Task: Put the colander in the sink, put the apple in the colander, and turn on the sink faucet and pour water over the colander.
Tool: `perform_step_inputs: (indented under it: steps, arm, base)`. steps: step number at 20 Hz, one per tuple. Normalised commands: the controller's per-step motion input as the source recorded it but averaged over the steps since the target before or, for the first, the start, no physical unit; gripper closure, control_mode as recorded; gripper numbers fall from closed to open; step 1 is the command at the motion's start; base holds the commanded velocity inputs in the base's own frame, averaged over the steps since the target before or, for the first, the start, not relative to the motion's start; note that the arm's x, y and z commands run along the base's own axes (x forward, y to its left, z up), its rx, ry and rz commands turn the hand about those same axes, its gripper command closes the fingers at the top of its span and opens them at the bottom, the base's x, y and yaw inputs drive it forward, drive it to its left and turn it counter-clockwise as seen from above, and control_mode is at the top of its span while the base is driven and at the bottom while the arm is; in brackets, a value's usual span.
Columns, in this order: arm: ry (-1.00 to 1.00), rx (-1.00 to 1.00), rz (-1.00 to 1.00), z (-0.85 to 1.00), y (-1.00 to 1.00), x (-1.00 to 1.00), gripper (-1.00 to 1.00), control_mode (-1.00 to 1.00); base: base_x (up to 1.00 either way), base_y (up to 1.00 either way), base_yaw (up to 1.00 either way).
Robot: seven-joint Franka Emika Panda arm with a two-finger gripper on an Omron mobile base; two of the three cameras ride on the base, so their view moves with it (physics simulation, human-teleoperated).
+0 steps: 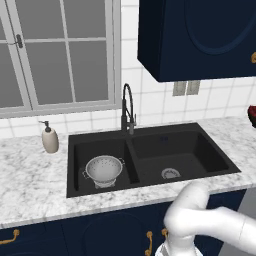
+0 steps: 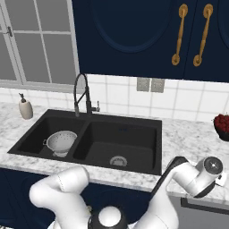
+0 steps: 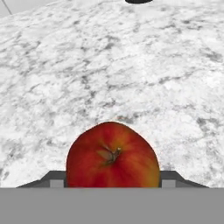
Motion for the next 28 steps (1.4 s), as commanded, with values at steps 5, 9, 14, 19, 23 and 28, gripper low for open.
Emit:
perform_step_inputs:
  steps: [5, 9, 14, 19, 23, 28]
  arm:
    - [0.0, -0.35, 0.43, 0.44, 0.8, -0.59, 1.0, -1.0]
    - [0.11, -0.38, 0.43, 0.98, 1.0, -0.57, 1.0, -1.0]
    - [0.22, -0.38, 0.39, 1.0, 1.0, -0.46, 1.0, -1.0]
    - [0.14, -0.31, 0.35, 1.0, 1.0, -0.31, 1.0, -1.0]
    - [0.11, -0.17, 0.34, 1.0, 1.0, -0.12, 1.0, -1.0]
    - [0.14, -0.03, 0.39, 0.98, 1.0, -0.01, 1.0, -1.0]
  base:
    - [0.0, 0.0, 0.0]
    - [0.0, 0.0, 0.0]
    - [0.0, 0.0, 0.0]
    - [0.0, 0.0, 0.0]
    - [0.0, 0.0, 0.0]
    - [0.0, 0.0, 0.0]
